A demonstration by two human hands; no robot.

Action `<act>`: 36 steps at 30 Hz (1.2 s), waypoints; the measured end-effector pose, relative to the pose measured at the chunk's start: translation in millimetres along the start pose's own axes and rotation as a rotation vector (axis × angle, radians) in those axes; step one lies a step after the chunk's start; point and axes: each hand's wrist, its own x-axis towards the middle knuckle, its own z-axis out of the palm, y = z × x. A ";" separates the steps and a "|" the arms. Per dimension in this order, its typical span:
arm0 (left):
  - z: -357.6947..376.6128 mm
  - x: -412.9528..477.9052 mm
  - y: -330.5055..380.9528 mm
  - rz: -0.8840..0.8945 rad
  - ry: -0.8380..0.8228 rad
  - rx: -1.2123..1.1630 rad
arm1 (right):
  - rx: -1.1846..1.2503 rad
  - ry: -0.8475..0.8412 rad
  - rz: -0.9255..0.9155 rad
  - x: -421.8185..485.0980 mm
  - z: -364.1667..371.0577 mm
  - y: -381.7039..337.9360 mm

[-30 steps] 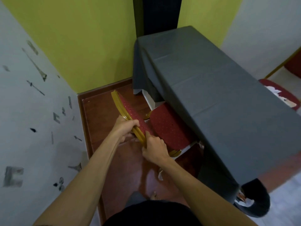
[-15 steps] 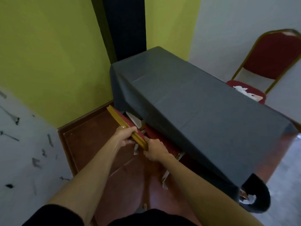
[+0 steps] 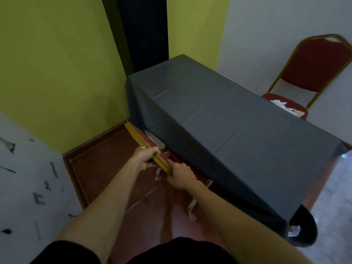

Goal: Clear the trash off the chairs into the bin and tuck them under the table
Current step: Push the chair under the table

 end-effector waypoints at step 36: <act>53.9 -54.5 -75.4 -0.092 -0.226 0.416 | 0.484 0.154 0.342 -92.3 -25.7 104.3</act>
